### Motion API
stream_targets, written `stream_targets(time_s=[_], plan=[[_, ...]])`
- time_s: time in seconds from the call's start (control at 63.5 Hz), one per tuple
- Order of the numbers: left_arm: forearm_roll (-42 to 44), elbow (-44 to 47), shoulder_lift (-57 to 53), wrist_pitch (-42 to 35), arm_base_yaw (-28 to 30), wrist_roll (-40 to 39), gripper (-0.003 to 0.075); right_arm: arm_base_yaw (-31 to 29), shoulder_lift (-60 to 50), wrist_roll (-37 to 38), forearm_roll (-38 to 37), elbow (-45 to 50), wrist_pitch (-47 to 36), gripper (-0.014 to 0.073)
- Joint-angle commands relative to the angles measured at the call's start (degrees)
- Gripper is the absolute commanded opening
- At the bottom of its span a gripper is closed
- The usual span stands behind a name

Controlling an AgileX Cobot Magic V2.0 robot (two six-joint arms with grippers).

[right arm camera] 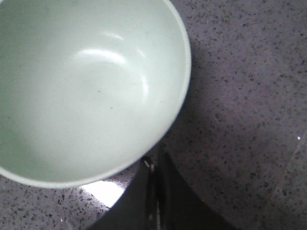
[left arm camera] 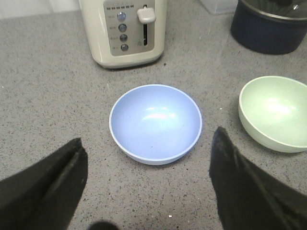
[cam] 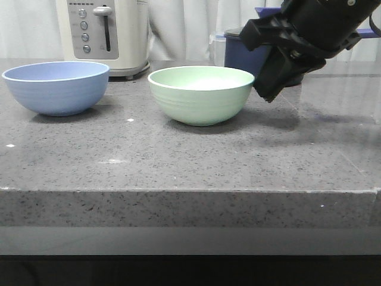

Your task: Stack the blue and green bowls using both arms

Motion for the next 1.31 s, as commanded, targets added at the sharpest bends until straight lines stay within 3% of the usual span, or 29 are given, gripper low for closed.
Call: stream_targets(time_s=[0.0, 0.173, 0.378, 0.929, 1.008, 1.292], plan=[[0.05, -6.99, 6.00, 0.78, 1.25, -0.52, 0.0512, -0.01, -1.92, -0.36, 0.80, -1.73, -2.59, -0.0064], [-1.30, -13.14, 15.77, 4.65, 7.18, -0.52, 0.0512, -0.01, -1.92, -0.36, 0.80, -1.73, -2.59, -0.0064], [-11.56, -17.12, 26.16, 7.62, 12.60, 5.71, 0.0512, -0.01, -1.92, -0.36, 0.80, -1.73, -2.59, -0.0064], [-15.65, -17.85, 40.71, 1.02, 12.60, 7.23, 0.0508, -0.01, -1.92, -0.36, 0.80, -1.73, -2.59, -0.0064], [-15.76, -17.85, 41.12, 0.91, 12.60, 7.23, 0.0464, -0.01, -1.92, -0.36, 0.80, -1.73, -2.59, -0.0064], [-15.76, -17.85, 41.23, 0.87, 12.60, 7.23, 0.0188, -0.01, -1.92, -0.36, 0.80, -1.73, -2.59, -0.0064]])
